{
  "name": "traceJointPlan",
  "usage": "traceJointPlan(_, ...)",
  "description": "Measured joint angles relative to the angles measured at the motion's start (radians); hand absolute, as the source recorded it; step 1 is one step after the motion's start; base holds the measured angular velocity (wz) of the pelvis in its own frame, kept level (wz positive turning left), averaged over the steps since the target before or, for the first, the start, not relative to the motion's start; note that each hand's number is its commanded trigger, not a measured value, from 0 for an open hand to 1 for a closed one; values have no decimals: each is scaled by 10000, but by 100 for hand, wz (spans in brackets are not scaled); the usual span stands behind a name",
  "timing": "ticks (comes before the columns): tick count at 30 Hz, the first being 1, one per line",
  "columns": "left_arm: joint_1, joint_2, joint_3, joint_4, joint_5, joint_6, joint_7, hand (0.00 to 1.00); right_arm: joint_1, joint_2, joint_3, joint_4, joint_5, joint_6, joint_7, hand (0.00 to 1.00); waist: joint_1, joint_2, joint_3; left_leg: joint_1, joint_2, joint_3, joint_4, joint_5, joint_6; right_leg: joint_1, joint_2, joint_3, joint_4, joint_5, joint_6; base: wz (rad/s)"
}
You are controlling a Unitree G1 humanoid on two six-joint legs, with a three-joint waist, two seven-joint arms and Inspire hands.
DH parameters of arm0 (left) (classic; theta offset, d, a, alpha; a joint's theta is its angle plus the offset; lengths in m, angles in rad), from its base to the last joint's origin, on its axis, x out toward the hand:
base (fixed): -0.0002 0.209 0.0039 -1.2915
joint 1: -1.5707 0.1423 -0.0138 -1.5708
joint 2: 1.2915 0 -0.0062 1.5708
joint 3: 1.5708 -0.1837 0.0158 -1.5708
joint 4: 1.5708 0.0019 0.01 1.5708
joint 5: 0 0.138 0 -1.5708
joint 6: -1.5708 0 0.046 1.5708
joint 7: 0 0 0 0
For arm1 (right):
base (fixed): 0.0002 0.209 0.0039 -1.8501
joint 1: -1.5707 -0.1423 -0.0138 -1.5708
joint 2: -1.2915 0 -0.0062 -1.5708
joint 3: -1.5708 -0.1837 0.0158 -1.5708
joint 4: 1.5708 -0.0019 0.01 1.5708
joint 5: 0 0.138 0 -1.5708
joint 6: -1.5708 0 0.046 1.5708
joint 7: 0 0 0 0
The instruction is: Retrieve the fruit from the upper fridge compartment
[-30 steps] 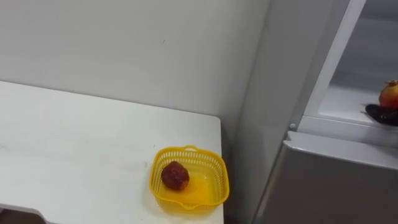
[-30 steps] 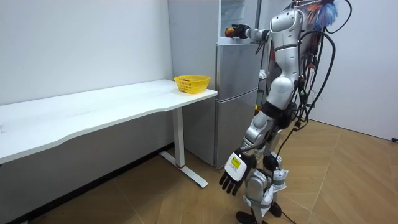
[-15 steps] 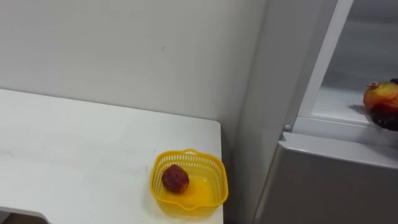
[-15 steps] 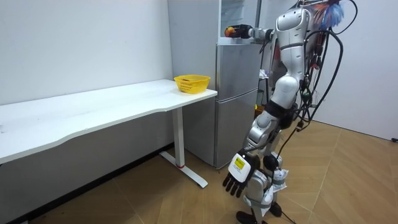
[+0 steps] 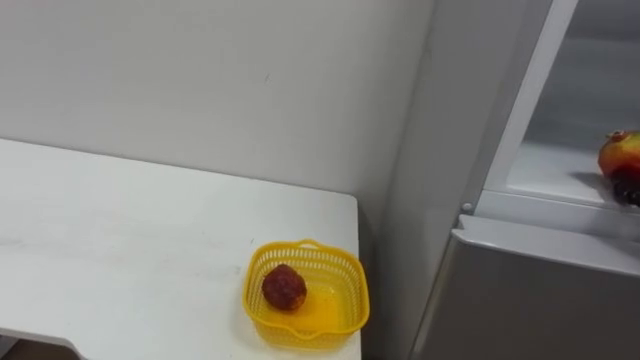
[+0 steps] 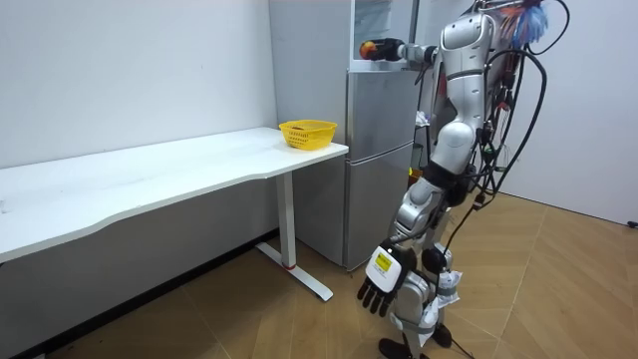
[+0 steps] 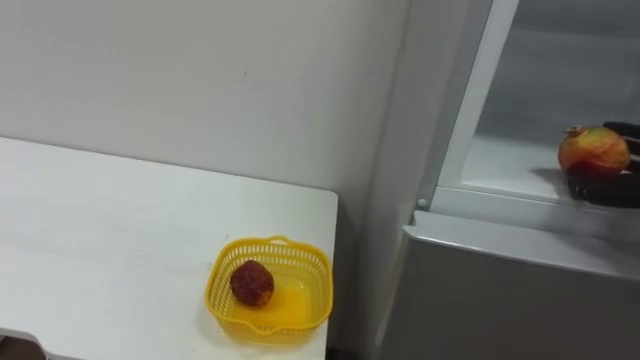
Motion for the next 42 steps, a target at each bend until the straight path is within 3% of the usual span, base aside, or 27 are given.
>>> traceJointPlan(2,-5,34,4,18,-1,-1,26,0,0,1,7,0,481,80,-22,100,12,-84,44,5,5,-12,-65,21,-24,7,9,-6,-11,-1,0,-2)
traceJointPlan(6,-68,38,-5,1,-6,-11,50,0,1,11,52,-25,957,107,-210,100,0,-163,17,-44,6,-16,-91,22,-27,-35,20,-1,-20,0,-1,0)
traceJointPlan(11,-403,112,2,-3,-2,-88,216,0,70,17,436,-370,922,100,-652,100,46,-142,20,-31,20,161,-102,23,-20,-62,-6,10,-7,1,-1,-6)
traceJointPlan(14,-587,111,12,-17,-3,-196,372,0,571,76,429,-1401,906,100,-796,100,108,-24,28,-37,20,244,-112,32,-4,-93,-16,20,-3,1,-2,-9)
traceJointPlan(16,-575,111,6,-16,-2,-233,513,0,893,265,409,-2213,551,101,-1016,100,128,58,28,-26,25,278,-113,31,2,-101,-26,44,6,3,-5,-7)
traceJointPlan(18,-629,97,-29,-19,-10,-262,649,0,1162,656,398,-3055,224,57,-1430,100,99,186,-29,-17,36,313,-117,30,3,-124,-29,46,6,6,-11,-6)
traceJointPlan(20,-624,94,-32,-19,-10,-327,764,0,1298,760,402,-3425,221,56,-1655,100,104,265,-73,-12,36,321,-125,31,3,-123,-31,65,6,6,-11,0)
traceJointPlan(25,-563,52,-32,-39,-35,-427,1090,0,1966,1005,389,-4869,482,49,-2091,100,75,349,-51,-29,57,476,-116,27,14,-141,-12,277,2,8,-13,-1)
traceJointPlan(28,-512,-37,-35,32,-153,-430,1131,0,2519,1516,282,-6103,390,44,-2417,100,-19,411,-60,-44,56,493,-107,16,32,-161,-22,274,2,12,-19,-2)
traceJointPlan(30,-478,-275,-18,-4,-214,-445,1257,0,3407,2076,-129,-7408,76,-51,-2450,100,-13,549,-102,-55,53,521,-106,-4,61,-209,-31,351,9,16,-25,-6)
traceJointPlan(31,-471,-348,-21,-2,-210,-452,1281,0,3593,2175,-211,-7691,37,-70,-2455,100,-6,595,-117,-58,45,539,-106,-8,68,-218,-40,365,10,18,-26,-8)
traceJointPlan(33,-390,-551,-21,-2,-212,-515,1292,0,4085,2447,-382,-8530,-341,-74,-2562,100,-12,795,-109,-50,26,638,-134,-14,83,-266,-52,492,11,18,-26,-12)
traceJointPlan(36,-160,-632,-18,-9,-188,-624,1306,0,4437,2660,-473,-9123,-437,-76,-2886,100,-30,973,-113,-6,38,759,-190,-15,85,-301,-37,629,10,18,-26,-14)
traceJointPlan(40,5,-689,-36,-23,-137,-626,1327,0,4903,2870,-853,-10038,-273,-87,-3210,100,-163,1041,-106,8,63,803,-196,-15,82,-314,-15,678,7,18,-26,-5)
traceJointPlan(42,69,-694,-212,1,-136,-682,1366,0,5356,3104,-888,-10875,-374,-360,-3265,100,-290,1055,-76,9,68,801,-200,-17,78,-307,-6,675,2,18,-26,0)
